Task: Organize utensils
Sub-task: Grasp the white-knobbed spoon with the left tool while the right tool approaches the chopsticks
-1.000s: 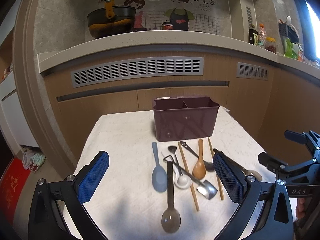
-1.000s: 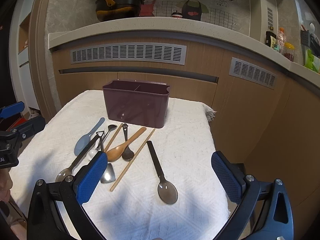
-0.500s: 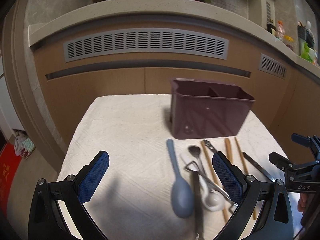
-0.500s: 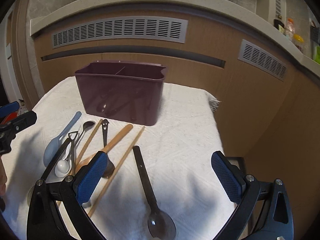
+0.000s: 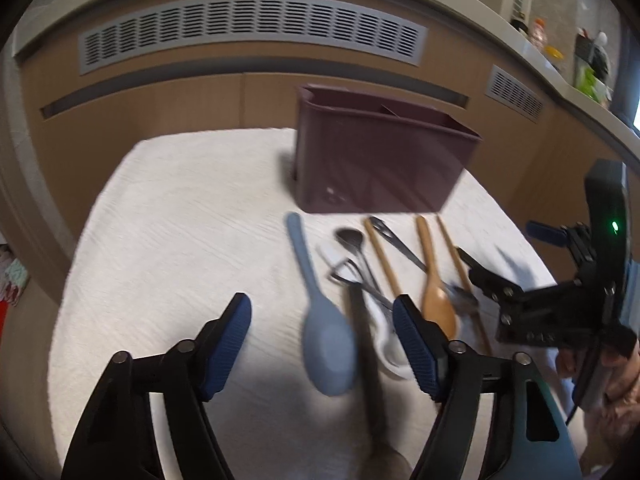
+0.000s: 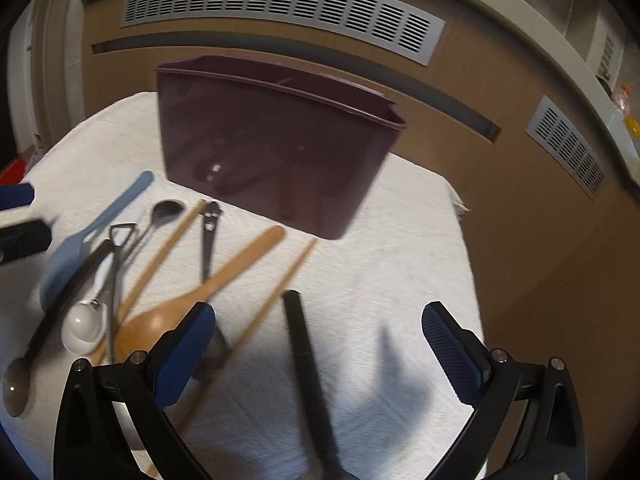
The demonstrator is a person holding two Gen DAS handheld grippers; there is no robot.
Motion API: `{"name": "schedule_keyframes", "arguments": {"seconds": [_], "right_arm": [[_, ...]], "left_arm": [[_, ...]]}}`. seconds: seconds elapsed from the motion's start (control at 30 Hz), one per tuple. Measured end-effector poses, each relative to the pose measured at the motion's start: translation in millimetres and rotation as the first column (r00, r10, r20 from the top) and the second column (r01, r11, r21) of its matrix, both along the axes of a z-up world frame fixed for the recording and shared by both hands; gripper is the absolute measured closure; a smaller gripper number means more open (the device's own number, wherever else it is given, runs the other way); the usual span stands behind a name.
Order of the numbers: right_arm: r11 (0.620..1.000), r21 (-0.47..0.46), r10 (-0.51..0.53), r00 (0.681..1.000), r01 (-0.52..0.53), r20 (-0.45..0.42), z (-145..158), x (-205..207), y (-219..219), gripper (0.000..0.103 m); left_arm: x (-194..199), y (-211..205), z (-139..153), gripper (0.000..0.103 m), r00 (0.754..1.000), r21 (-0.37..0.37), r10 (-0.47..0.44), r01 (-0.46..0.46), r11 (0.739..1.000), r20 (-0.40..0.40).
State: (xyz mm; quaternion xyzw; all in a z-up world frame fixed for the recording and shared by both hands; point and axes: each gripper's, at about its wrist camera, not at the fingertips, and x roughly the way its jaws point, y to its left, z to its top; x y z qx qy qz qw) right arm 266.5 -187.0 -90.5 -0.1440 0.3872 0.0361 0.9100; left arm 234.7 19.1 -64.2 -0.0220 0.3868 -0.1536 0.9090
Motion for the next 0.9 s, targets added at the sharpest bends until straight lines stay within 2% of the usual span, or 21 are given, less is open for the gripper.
{"name": "schedule_keyframes", "arguments": {"seconds": [0.07, 0.23, 0.5, 0.6, 0.67, 0.73, 0.9], "right_arm": [[1.0, 0.024, -0.02, 1.0, 0.021, -0.02, -1, -2, -11, 0.001], [0.998, 0.008, -0.055, 0.998, 0.055, -0.015, -4, -15, -24, 0.001], [0.995, 0.054, -0.083, 0.995, 0.08, 0.053, 4, -40, -35, 0.001], [0.994, 0.061, -0.092, 0.994, 0.088, 0.065, 6, -46, -36, 0.001], [0.994, 0.049, -0.1, 0.992, 0.096, 0.08, 7, -50, -36, 0.001], [0.995, 0.059, -0.09, 0.993, 0.085, 0.08, 9, -50, -35, 0.001], [0.994, 0.112, -0.015, 0.996, 0.005, 0.087, 21, -52, -28, 0.001]], "left_arm": [[-7, -9, -1, 0.046, 0.999, -0.013, -0.039, 0.038, 0.999, -0.021], [-24, -30, -7, 0.07, 0.994, -0.018, -0.104, 0.104, 0.994, -0.035], [-16, -48, -23, 0.071, 0.998, 0.014, -0.029, 0.03, 0.999, -0.059], [-17, -59, -25, 0.071, 0.998, 0.079, -0.037, 0.041, 0.996, -0.047], [-17, -62, -26, 0.078, 0.999, 0.116, -0.024, 0.027, 0.993, -0.027], [-17, -56, -22, 0.081, 1.0, 0.099, -0.016, 0.019, 0.995, -0.024], [-26, -28, 15, 0.081, 0.995, 0.08, 0.018, -0.026, 0.996, 0.099]]}}
